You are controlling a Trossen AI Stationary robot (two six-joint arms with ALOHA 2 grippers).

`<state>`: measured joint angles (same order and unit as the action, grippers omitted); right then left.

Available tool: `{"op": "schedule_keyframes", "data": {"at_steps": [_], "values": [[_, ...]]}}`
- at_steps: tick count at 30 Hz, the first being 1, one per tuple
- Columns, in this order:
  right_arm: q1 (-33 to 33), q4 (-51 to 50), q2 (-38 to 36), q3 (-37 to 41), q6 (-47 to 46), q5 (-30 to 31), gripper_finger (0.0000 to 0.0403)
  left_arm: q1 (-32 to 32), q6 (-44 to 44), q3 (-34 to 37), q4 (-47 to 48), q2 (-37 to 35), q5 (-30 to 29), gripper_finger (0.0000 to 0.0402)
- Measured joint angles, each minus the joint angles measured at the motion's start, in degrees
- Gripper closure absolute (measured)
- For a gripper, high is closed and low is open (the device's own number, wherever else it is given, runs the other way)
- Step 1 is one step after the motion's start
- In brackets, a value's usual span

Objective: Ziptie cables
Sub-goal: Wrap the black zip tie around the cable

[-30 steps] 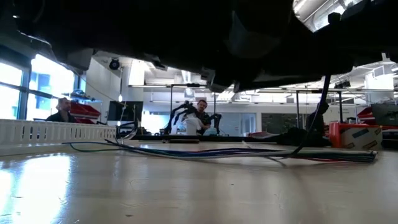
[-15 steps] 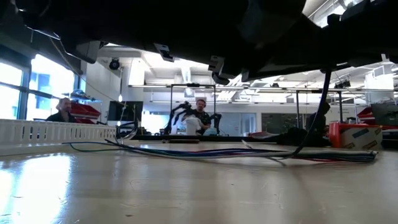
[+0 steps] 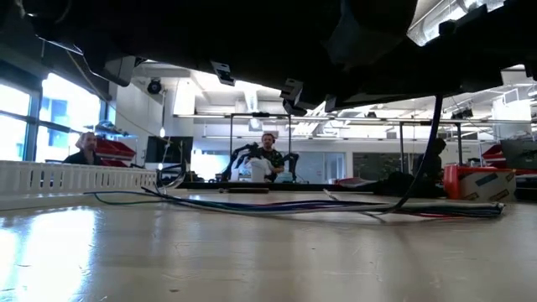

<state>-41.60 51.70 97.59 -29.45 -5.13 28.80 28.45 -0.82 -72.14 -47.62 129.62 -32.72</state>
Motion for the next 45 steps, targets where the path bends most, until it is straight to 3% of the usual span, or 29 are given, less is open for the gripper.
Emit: {"op": "schedule_keyframes", "data": {"at_steps": [5, 11, 16, 23, 32, 45], "values": [[-1.21, -0.71, -3.06, 0.02, 2.43, 0.50, 0.0212, 0.02, -0.03, -0.04, -0.56, -0.02, 0.54, 0.0401], [-2.96, -6.18, -9.91, 0.02, 3.64, 5.36, 0.0205, 0.09, -0.47, -0.02, -0.28, -0.02, 0.67, 0.0401], [-2.99, -7.25, -11.46, 0.02, 2.16, 3.58, 0.0254, 0.27, -0.60, -0.03, 0.02, -0.02, 0.71, 0.0401], [-1.56, -7.13, -10.24, 0.02, 0.03, 1.98, 0.0392, 0.26, -1.10, -0.02, 0.23, -0.02, 2.02, 0.0401], [0.17, -8.66, -10.22, 0.02, -3.15, -4.90, 0.0402, 0.26, -2.10, -0.02, 1.44, -0.02, 2.00, 0.0401], [0.74, -14.42, -10.17, -0.44, -5.64, -5.45, 0.0403, 0.26, -2.16, -0.02, 1.51, -0.02, 1.98, 0.0401]]}}
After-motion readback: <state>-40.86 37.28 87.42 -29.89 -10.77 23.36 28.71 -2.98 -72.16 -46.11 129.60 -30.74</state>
